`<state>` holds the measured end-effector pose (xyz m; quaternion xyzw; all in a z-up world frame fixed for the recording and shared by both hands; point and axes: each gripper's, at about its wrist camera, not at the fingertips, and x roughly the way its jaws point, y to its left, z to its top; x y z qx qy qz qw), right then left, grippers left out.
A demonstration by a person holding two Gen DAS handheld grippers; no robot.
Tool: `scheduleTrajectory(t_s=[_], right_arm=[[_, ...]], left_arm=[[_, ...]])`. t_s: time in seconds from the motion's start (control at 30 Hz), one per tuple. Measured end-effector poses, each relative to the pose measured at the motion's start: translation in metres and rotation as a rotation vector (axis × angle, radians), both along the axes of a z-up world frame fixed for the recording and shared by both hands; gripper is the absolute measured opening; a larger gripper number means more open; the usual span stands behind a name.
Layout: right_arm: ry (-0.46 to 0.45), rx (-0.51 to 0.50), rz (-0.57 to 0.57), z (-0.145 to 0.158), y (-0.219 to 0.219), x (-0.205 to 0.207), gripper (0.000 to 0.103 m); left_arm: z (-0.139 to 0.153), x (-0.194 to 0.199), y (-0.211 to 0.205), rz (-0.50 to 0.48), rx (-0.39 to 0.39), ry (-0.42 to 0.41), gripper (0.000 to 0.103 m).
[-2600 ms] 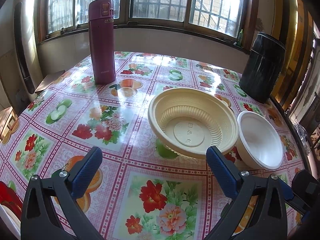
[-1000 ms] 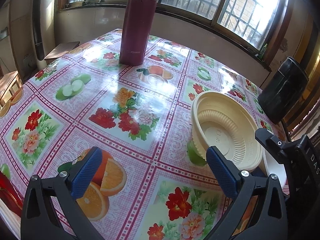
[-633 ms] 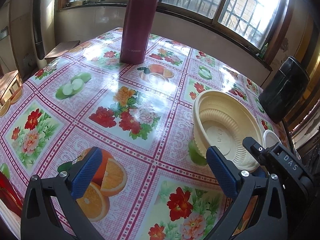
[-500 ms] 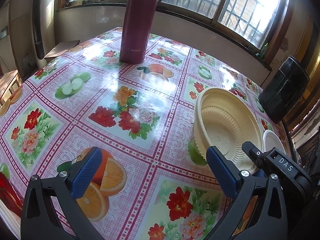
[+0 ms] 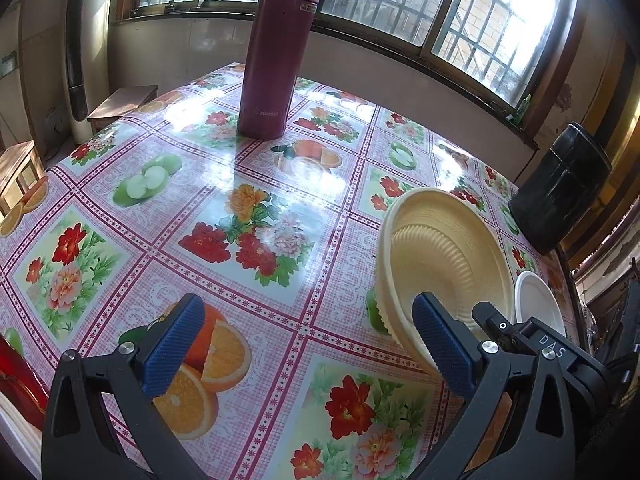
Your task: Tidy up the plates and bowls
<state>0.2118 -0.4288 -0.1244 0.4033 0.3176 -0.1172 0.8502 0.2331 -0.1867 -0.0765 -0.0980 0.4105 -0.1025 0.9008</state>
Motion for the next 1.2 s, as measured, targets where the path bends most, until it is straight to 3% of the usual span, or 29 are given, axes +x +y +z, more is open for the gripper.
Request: scheduleTrajectory(t_s=[0.37, 0.53, 0.77, 0.87, 1.0, 1.2], right_arm=[[0.033, -0.03, 0.06, 0.008, 0.009, -0.013, 0.012], [0.074, -0.039, 0.093, 0.008, 0.005, -0.031, 0.012], [0.119, 0.03, 0.148, -0.002, -0.011, -0.061, 0.017], [0.099, 0.076, 0.165, -0.002, -0.019, -0.071, 0.021], [0.036, 0.078, 0.148, 0.011, -0.025, -0.081, 0.042], [0.037, 0.052, 0.132, 0.015, -0.03, -0.085, 0.042]], left_arm=[[0.003, -0.002, -0.005, -0.026, 0.005, 0.0, 0.103], [-0.005, 0.001, -0.014, -0.083, -0.003, 0.059, 0.103], [-0.027, 0.006, -0.035, -0.26, -0.04, 0.238, 0.103], [-0.017, -0.002, -0.04, -0.273, -0.029, 0.199, 0.103], [-0.004, -0.008, -0.036, -0.258, -0.035, 0.136, 0.103], [-0.005, -0.007, -0.036, -0.24, 0.029, 0.122, 0.103]])
